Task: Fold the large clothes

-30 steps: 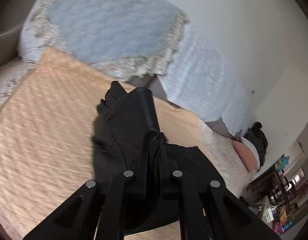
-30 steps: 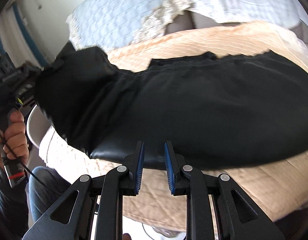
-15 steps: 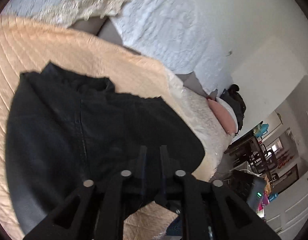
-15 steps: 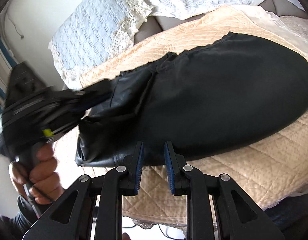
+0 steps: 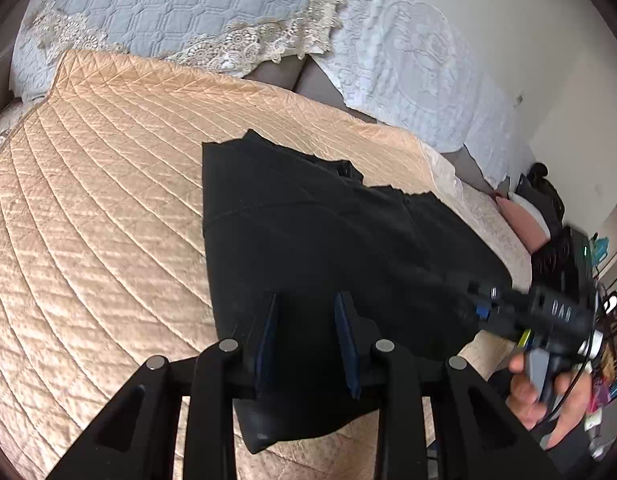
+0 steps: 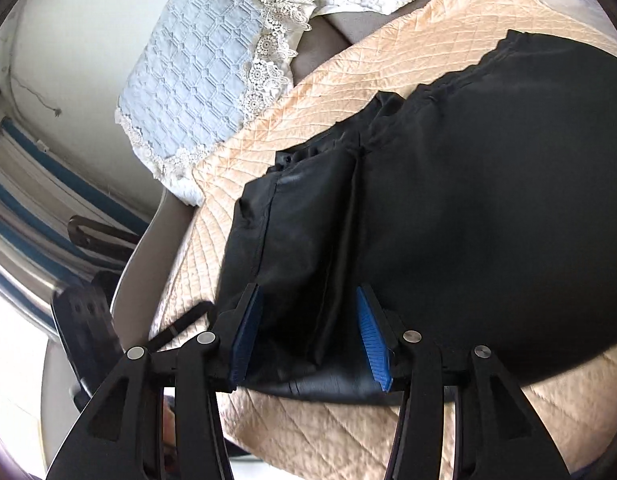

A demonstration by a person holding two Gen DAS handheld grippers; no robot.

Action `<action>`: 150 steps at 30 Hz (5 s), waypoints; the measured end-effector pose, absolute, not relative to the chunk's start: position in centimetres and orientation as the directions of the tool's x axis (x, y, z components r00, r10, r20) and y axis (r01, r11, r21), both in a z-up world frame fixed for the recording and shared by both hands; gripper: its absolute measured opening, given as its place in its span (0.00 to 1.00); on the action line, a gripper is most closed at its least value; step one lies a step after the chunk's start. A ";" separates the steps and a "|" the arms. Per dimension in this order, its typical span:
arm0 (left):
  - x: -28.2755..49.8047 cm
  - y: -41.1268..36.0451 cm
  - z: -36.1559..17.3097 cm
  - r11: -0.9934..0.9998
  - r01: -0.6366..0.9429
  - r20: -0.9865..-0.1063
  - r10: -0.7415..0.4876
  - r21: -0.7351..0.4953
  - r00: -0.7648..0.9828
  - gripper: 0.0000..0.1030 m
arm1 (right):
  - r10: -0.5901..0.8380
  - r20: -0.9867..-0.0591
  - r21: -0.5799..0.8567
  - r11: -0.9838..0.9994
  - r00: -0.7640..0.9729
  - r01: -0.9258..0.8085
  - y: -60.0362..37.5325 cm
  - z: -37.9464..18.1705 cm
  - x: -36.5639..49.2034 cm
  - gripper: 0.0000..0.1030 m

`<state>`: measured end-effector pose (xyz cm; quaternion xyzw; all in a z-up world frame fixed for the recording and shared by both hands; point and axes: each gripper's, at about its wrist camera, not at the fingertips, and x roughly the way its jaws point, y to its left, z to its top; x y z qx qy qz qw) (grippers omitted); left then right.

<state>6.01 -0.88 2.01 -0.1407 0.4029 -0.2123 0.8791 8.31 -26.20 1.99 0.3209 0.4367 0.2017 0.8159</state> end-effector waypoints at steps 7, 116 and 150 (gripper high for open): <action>5.4 -2.5 2.0 0.851 0.333 -0.629 -0.524 -0.405 0.574 0.31 | 0.529 -0.603 0.590 0.800 0.597 -0.113 -24.8 4.6 8.1 0.50; 6.5 -11.5 2.2 0.887 0.387 -0.683 -0.446 -0.251 0.579 0.35 | 0.246 -0.631 0.589 0.769 0.736 0.248 -40.0 1.6 2.0 0.45; 7.4 -12.5 1.1 0.903 0.347 -0.685 -0.421 -0.253 0.595 0.42 | 0.048 -0.655 0.633 0.579 0.754 0.514 -46.7 -1.1 2.6 0.39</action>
